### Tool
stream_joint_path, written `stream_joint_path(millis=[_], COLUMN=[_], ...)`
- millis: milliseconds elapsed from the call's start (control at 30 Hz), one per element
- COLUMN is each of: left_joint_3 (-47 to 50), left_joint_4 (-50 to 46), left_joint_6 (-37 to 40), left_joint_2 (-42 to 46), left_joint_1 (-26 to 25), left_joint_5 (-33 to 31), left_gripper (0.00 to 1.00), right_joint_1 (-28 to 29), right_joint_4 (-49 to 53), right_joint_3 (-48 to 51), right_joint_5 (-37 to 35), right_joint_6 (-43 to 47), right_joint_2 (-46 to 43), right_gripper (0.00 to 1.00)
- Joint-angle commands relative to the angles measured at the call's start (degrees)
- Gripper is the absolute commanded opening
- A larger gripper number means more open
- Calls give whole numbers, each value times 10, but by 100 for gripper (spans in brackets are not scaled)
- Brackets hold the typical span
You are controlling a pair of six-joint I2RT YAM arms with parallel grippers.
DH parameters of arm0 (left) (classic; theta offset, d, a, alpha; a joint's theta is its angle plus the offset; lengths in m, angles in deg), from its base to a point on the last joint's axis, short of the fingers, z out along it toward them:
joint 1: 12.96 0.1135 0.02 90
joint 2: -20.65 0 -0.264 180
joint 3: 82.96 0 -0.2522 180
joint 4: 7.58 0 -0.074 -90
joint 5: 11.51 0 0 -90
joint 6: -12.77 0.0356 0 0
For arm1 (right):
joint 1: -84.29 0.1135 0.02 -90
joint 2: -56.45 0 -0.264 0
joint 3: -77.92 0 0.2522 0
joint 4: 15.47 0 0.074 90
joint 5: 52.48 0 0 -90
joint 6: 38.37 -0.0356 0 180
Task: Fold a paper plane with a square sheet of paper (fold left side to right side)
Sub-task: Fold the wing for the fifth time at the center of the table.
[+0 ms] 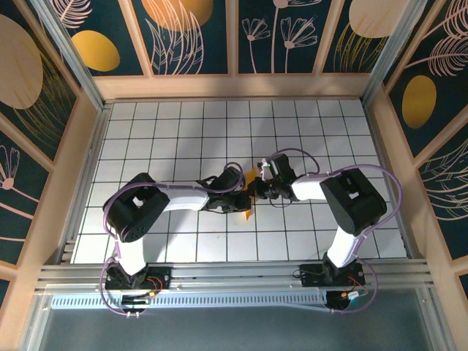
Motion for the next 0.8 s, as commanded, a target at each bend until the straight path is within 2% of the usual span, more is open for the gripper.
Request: stream_joint_path(millis=[0, 767], left_joint_3=[16, 10], left_joint_4=[-96, -103], left_joint_6=[11, 17], left_joint_2=[-44, -51], left_joint_1=[-3, -4], left_joint_5=[-45, -43], left_gripper=[0, 0], right_joint_1=[-15, -84], right_joint_4=[12, 44], right_joint_3=[-17, -120], right_joint_5=[-41, -33], right_joint_6=[24, 59], right_joint_2=[16, 89], right_gripper=[0, 0])
